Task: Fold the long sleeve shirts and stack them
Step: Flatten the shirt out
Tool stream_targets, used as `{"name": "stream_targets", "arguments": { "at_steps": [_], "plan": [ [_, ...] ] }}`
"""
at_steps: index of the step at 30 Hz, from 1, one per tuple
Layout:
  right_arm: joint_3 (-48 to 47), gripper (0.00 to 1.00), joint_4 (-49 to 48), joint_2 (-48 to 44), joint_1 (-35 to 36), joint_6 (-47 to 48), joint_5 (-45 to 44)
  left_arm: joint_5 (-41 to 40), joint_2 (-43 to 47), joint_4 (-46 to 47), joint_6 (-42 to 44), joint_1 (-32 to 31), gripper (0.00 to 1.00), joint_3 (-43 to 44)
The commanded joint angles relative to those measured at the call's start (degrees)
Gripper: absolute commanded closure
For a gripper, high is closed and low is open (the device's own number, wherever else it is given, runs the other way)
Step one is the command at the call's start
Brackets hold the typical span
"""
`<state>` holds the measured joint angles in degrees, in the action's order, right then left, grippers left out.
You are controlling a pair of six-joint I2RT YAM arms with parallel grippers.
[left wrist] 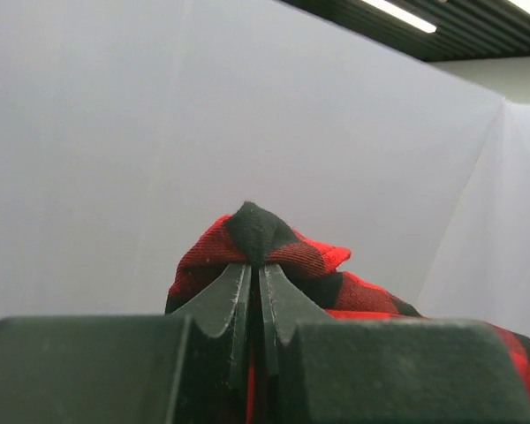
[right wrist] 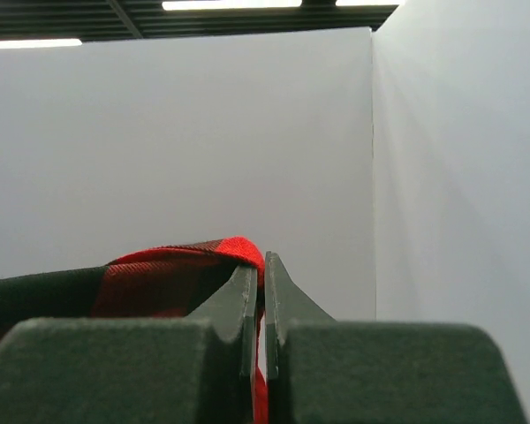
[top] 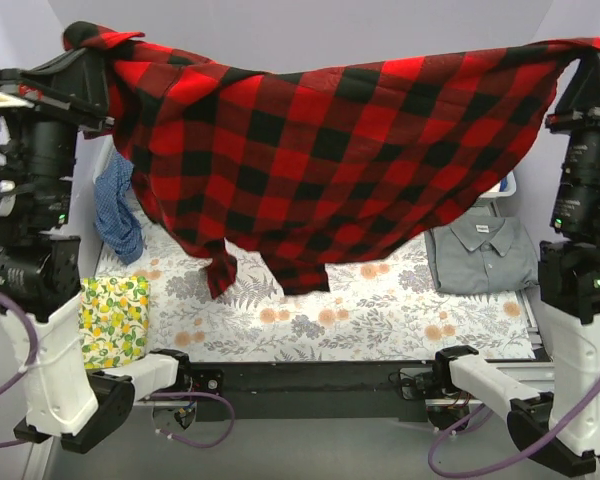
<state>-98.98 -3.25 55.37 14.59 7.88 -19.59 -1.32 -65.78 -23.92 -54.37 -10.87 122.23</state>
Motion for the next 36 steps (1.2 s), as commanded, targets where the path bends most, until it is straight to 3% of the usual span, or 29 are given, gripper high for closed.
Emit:
{"name": "stream_targets", "arguments": {
  "at_steps": [1,5,9,14,19,23,24,25,26,27,28,31,34,36],
  "plan": [
    [1.5,0.99,-1.0,8.9,-0.4,2.7,-3.3,-1.0,-9.1,-0.8,-0.6,-0.5,1.0,-5.3],
    [5.2,0.99,-0.6,17.8,-1.2,0.1,-1.9,-1.0,-14.4,-0.1,-2.6,-0.4,1.0,-14.7],
    [8.2,0.99,-0.4,26.4,-5.8,-7.4,7.1,-0.5,-21.4,0.7,-4.4,-0.4,1.0,-19.7],
    [3.1,0.99,-1.3,38.8,-9.8,-15.6,14.1,-2.4,-31.8,2.6,-6.0,-0.1,1.0,-15.4],
    [-7.2,0.99,-1.2,44.0,-11.1,-16.0,16.7,-1.7,-32.7,7.1,-7.1,1.8,1.0,-12.2],
    [-6.1,0.99,-1.0,45.1,-12.0,-17.6,19.2,0.4,-34.1,6.3,-7.8,2.2,1.0,-14.0],
    [-5.2,0.99,-0.7,45.2,-12.0,-18.0,21.8,1.1,-34.2,6.3,-8.3,2.2,0.86,-15.3],
    [-3.9,0.92,-0.1,45.2,-12.1,-18.2,22.7,3.1,-34.6,6.3,-8.5,2.2,0.71,-16.2],
    [-3.6,0.66,0.8,46.0,-12.1,-18.6,23.3,4.1,-35.0,6.0,-8.6,2.2,0.52,-17.9],
    [-3.8,0.49,3.1,46.7,-12.1,-19.0,24.9,5.1,-35.5,5.8,-8.6,2.2,0.47,-18.5],
    [-4.8,0.18,6.6,47.8,-12.1,-19.2,25.1,5.3,-36.7,4.8,-8.5,2.3,0.39,-18.9],
    [-12.4,0.01,19.1,53.9,-12.0,-19.9,25.8,4.7,-38.2,0.7,-8.4,2.3,0.3,-19.2],
    [-14.3,0.01,26.4,56.1,-12.0,-20.9,26.8,2.7,-36.3,-1.9,-8.4,2.3,0.28,-23.3],
    [-7.2,0.01,25.7,52.5,-11.1,-20.2,27.6,4.3,-32.0,-2.5,-8.6,2.3,0.28,-27.3]
  ]
}}
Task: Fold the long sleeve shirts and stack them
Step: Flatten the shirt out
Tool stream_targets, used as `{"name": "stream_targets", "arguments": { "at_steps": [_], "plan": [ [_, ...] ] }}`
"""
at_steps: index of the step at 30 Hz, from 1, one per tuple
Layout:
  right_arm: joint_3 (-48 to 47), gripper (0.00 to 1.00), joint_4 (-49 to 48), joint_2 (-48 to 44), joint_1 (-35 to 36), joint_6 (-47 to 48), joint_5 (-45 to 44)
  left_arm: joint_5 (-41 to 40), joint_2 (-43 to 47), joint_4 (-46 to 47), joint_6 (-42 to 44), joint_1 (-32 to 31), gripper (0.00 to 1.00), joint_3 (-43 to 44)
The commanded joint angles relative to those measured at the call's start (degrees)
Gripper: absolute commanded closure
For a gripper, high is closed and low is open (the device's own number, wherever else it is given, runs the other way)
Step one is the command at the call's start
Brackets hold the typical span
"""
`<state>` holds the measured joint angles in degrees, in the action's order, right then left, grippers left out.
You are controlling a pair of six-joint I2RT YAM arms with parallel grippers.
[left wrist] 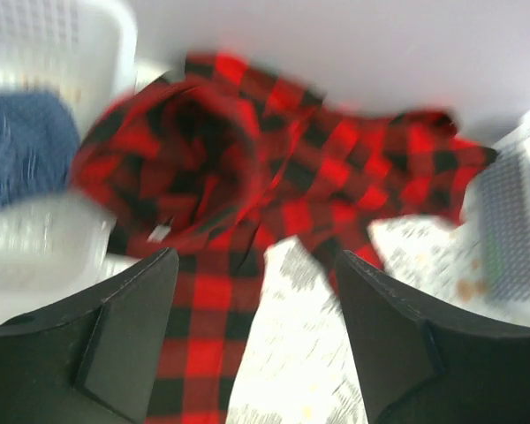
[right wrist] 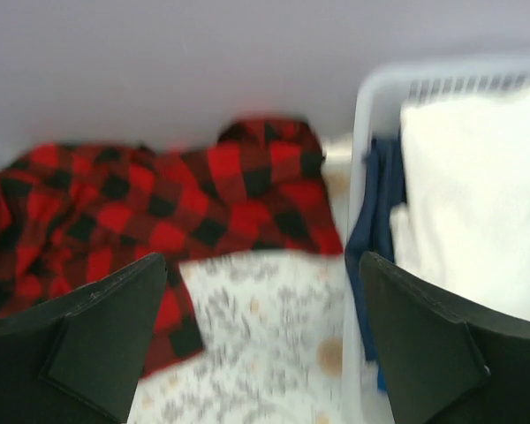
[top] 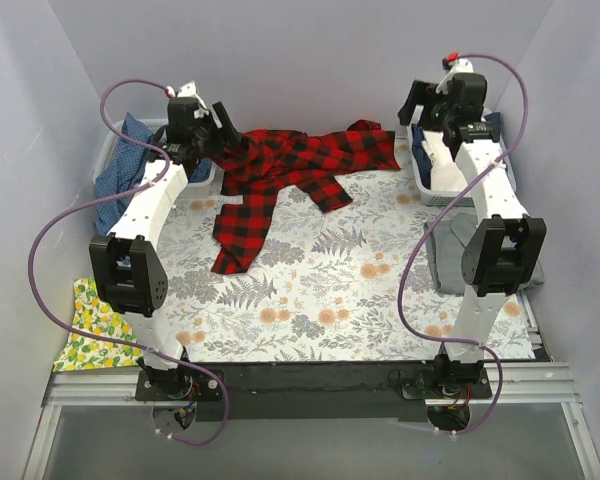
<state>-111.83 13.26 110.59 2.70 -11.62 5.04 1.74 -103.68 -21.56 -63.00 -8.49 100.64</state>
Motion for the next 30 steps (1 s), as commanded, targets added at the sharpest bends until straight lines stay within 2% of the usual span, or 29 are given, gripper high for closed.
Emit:
{"name": "stream_targets", "arguments": {
  "at_steps": [1,6,8,10,15,19,24,26,27,29,30],
  "plan": [
    [8.7,0.01,8.6,-4.2,1.3,0.1,3.0,2.1,7.4,-5.4,0.2,0.0,0.28,-10.2],
    [19.9,0.01,8.3,-11.6,5.5,2.1,3.9,3.9,13.3,-11.1,-3.5,-0.1,0.3,-24.9],
    [23.7,0.01,8.4,-13.2,7.0,2.8,3.4,4.6,13.6,-11.5,-5.0,-0.4,0.3,-31.1],
    [25.9,0.01,8.5,-13.5,9.2,3.1,3.4,5.1,12.3,-10.5,-6.9,-1.2,0.3,-33.5],
    [26.6,0.01,9.8,-12.1,12.0,2.7,3.7,3.8,6.0,-9.6,-8.1,-3.9,0.28,-32.2],
    [27.1,0.01,9.8,-12.3,12.9,2.7,3.9,-0.7,0.5,-11.5,-8.2,-5.8,0.28,-32.3],
    [28.6,0.01,9.8,-12.9,13.6,2.7,3.8,-4.7,-3.5,-12.7,-7.6,-6.6,0.32,-31.9],
    [28.9,0.01,9.8,-13.0,13.8,2.7,3.3,-4.9,-3.5,-13.3,-7.5,-6.9,0.39,-31.9],
    [29.3,0.01,9.7,-13.0,13.8,2.6,2.6,-4.9,-3.5,-13.7,-7.5,-6.9,0.57,-32.0],
    [29.3,0.01,9.8,-13.0,13.8,2.3,1.8,-4.6,-3.1,-14.9,-7.3,-7.0,0.81,-32.7],
    [29.3,0.01,9.8,-12.9,13.8,2.2,0.3,-4.6,-2.4,-15.5,-7.0,-7.1,1.0,-33.0]
  ]
}}
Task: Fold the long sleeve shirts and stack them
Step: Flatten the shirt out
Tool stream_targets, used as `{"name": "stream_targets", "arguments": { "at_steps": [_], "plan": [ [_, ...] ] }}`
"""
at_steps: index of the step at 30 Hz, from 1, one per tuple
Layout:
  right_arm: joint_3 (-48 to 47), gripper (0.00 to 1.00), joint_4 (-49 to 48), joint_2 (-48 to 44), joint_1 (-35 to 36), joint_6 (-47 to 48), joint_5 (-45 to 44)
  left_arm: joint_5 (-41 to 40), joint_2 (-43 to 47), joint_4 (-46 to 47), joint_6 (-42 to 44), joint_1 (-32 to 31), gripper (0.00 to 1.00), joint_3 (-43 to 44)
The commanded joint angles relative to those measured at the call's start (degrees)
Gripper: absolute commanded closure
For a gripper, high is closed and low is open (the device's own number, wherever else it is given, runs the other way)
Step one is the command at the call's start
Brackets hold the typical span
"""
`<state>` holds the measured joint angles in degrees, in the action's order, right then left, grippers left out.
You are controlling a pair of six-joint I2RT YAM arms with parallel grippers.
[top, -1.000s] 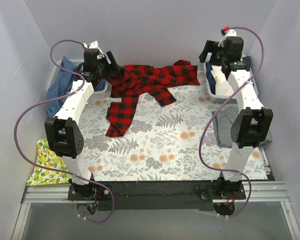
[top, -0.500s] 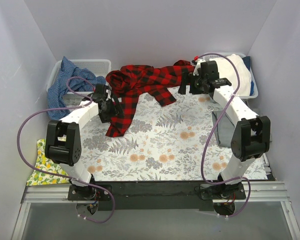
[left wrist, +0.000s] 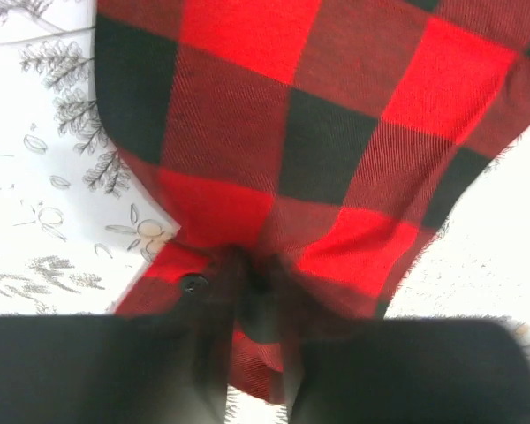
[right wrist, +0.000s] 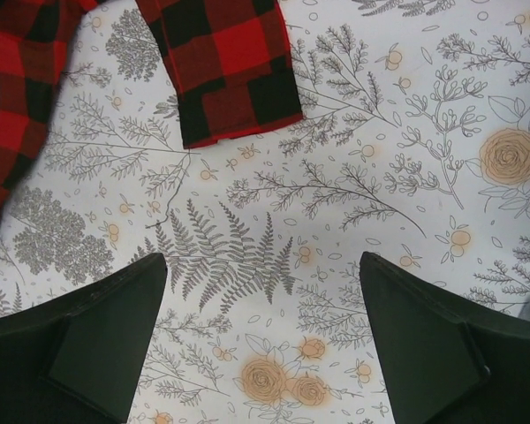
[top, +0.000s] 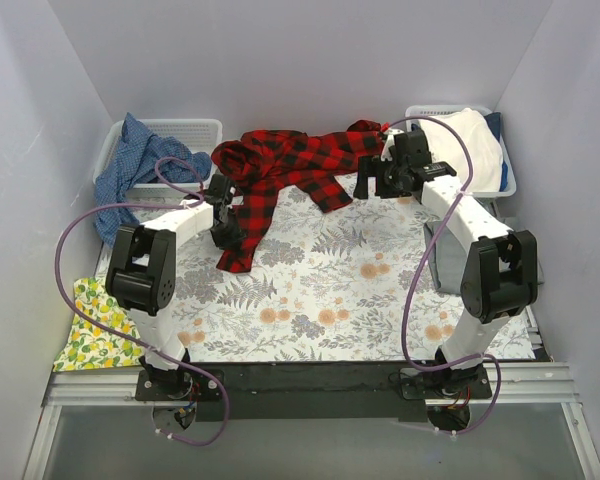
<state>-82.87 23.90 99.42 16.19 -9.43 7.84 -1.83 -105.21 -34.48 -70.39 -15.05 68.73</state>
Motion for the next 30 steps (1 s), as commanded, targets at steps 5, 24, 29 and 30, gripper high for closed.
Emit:
{"name": "stream_targets", "arguments": {
  "at_steps": [5,24,29,30],
  "plan": [
    [-0.4,0.01,-1.0,-0.4,-0.1,-1.2,-7.0,-2.7,13.1,-8.7,0.3,-0.8,1.0,-4.4],
    [-13.9,0.04,-2.3,19.9,-0.5,-2.9,-6.0,-13.5,58.9,-39.9,-27.7,-0.8,1.0,-12.1],
    [-19.3,0.12,-1.6,26.4,0.9,-3.1,-5.5,-14.1,59.1,-41.6,-27.2,-0.8,1.0,-11.7],
    [-20.0,0.13,-1.3,27.2,1.3,-2.4,-6.2,-14.1,59.0,-41.6,-27.0,-0.7,1.0,-11.8]
  ]
}}
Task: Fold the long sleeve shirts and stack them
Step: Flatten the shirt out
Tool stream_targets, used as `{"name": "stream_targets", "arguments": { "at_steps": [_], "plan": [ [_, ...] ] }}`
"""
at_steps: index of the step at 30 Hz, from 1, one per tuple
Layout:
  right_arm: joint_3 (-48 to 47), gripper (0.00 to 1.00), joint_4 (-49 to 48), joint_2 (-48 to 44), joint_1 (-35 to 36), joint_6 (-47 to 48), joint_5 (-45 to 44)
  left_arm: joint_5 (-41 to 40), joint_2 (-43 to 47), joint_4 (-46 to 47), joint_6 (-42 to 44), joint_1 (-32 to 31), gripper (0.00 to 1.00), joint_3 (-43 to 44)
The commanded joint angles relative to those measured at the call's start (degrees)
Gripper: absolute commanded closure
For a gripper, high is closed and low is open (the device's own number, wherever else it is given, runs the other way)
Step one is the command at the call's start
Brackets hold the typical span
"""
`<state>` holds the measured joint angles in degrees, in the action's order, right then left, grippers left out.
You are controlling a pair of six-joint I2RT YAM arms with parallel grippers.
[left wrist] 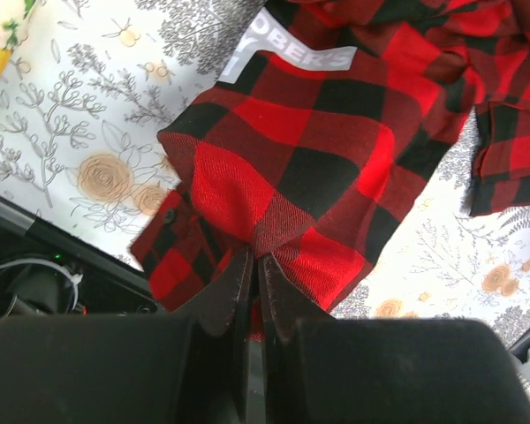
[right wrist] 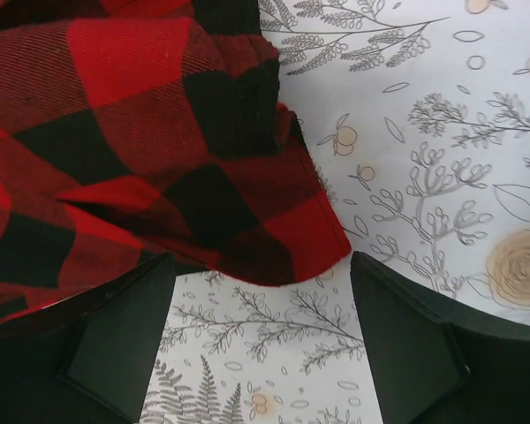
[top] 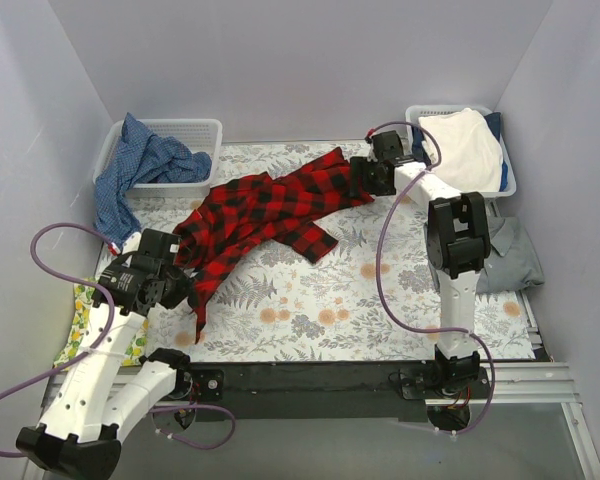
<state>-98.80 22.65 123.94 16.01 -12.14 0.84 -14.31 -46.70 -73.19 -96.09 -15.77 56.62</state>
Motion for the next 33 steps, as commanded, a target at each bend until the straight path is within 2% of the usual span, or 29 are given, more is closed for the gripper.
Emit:
{"name": "stream_targets", "arguments": {
  "at_steps": [1,6,9,10,11,12,17,23,26,27,29,30,32,33],
  "plan": [
    [-4.5,0.14,0.2,4.0,1.9,0.8,0.0,-1.8,0.5,-3.0,-1.0,0.0,1.0,0.2],
    [-9.0,0.21,3.0,8.6,3.7,2.7,-4.9,-2.3,-0.1,-3.0,-0.8,0.0,1.0,1.0],
    [-10.8,0.5,5.6,10.4,3.7,1.9,-6.5,-3.6,-1.1,-3.1,-0.4,-0.1,1.0,3.0],
    [-10.7,0.77,6.0,9.7,3.8,1.3,-7.0,-4.2,-1.5,-3.3,-0.3,-0.1,1.0,3.9],
    [-10.2,0.93,6.5,8.8,3.8,1.2,-7.8,-5.8,-1.7,-3.6,-0.1,-0.1,1.0,4.8],
    [-8.5,0.99,6.5,7.6,3.8,1.1,-9.3,-6.6,-2.3,-4.1,-0.1,0.0,1.0,6.1],
    [-3.0,0.99,6.5,-4.4,2.4,-0.2,-11.4,-14.2,-4.8,-5.5,0.4,-0.1,1.0,17.5],
    [2.5,0.99,6.8,-19.2,-2.5,-2.5,-4.8,-26.5,-9.7,-1.3,4.7,0.0,1.0,32.7],
    [3.4,0.99,6.9,-24.9,-3.3,-1.2,-2.3,-29.6,-10.1,7.8,10.2,0.0,1.0,35.0],
    [3.6,0.99,6.7,-27.4,-3.5,-1.1,-1.8,-30.2,-10.0,14.2,12.1,0.0,1.0,34.9],
    [2.8,0.99,6.7,-29.7,-4.3,-1.7,-1.5,-31.3,-9.9,20.5,17.3,0.0,1.0,34.8],
    [2.5,0.99,6.4,-31.8,-4.6,-1.8,-1.3,-31.2,-10.1,27.3,19.3,0.0,1.0,34.9],
    [1.3,0.99,5.1,-33.7,-5.1,-2.0,-0.8,-30.9,-10.5,33.6,24.7,0.0,1.0,35.3],
    [0.5,0.99,4.7,-35.2,-5.3,-2.0,1.0,-30.3,-11.1,40.2,27.1,0.0,1.0,35.3]
  ]
}}
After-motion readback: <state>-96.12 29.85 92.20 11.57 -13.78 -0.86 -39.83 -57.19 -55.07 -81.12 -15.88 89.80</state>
